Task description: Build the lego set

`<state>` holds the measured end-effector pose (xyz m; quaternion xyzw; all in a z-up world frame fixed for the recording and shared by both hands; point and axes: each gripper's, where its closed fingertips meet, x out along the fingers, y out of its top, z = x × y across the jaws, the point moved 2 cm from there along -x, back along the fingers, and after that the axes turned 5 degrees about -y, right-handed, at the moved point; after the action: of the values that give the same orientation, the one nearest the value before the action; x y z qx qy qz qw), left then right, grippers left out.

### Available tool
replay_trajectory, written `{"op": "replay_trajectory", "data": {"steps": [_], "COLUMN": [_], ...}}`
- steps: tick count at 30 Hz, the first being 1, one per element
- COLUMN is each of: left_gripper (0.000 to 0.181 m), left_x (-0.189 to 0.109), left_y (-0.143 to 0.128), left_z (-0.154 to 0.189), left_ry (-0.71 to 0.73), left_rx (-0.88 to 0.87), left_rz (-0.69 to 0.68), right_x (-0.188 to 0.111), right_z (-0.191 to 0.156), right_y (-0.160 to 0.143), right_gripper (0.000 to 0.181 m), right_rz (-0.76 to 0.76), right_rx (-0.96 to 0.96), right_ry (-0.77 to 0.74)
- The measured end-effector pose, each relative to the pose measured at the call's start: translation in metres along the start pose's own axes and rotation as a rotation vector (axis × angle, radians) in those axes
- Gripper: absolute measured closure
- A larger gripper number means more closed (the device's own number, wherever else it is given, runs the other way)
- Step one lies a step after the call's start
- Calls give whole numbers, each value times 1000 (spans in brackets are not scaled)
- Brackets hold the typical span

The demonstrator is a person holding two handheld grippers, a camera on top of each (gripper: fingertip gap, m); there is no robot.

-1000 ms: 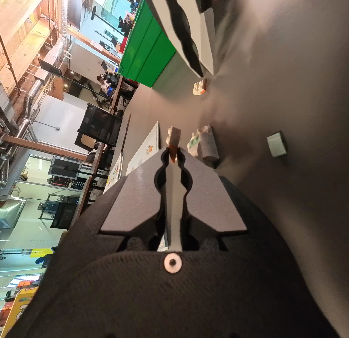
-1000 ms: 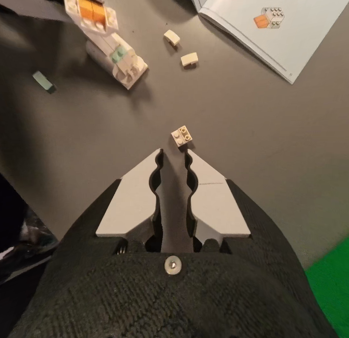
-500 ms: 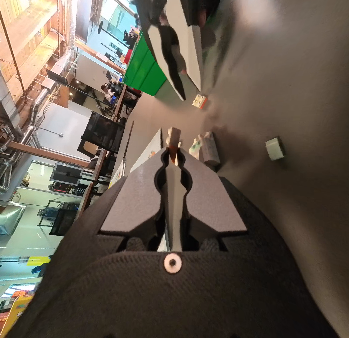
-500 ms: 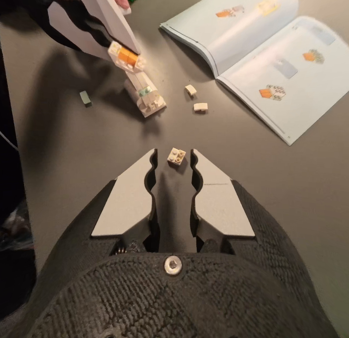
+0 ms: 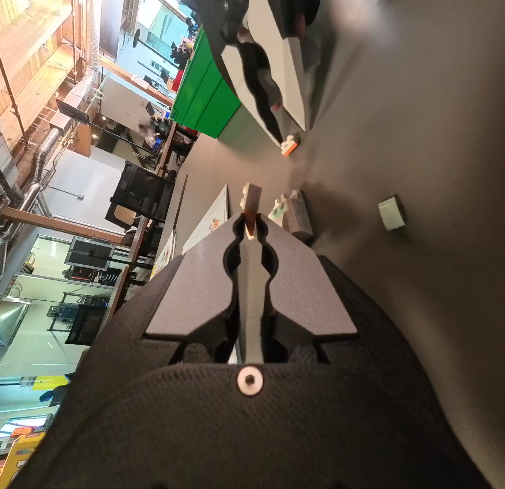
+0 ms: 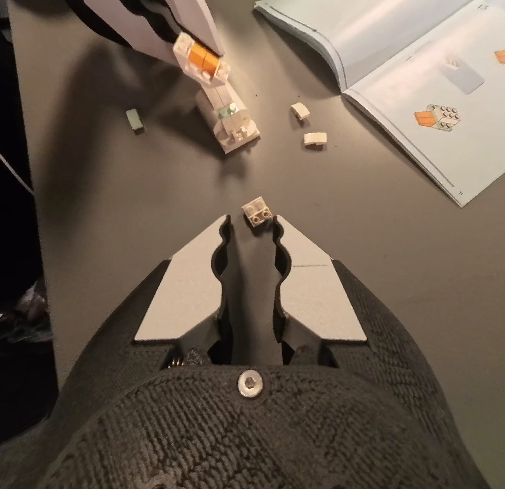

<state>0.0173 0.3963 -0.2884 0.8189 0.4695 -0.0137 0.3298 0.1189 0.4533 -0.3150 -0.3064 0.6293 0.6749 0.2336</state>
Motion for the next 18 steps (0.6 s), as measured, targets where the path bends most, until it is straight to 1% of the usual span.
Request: {"op": "replay_trajectory", "data": {"steps": [1,6,9,12,14,18], "left_gripper": [174,174,174,174,174,174], "left_x": [0,-1,-1,0,0,0], "left_y": [0,0,1,1,0,0], "left_z": [0,0,1,1,1,1], "left_ry": [2,2,0,-2,-2,-2], "left_rx": [3,12,13,14,15,16], "left_rz": [-1,-1,-1,-2,-2,-4], "right_x": [2,3,2,4,3,2], "right_z": [0,3,-2,-6,-6,-3], "right_y": [0,6,8,4,3,8], "right_gripper": [153,152,148,146,151,156], "right_rz": [3,47,52,8,-8,23], "right_rx": [-6,-40,-38,-49,-47,-30], "right_ry": [-6,-29,27,62,74,62]}}
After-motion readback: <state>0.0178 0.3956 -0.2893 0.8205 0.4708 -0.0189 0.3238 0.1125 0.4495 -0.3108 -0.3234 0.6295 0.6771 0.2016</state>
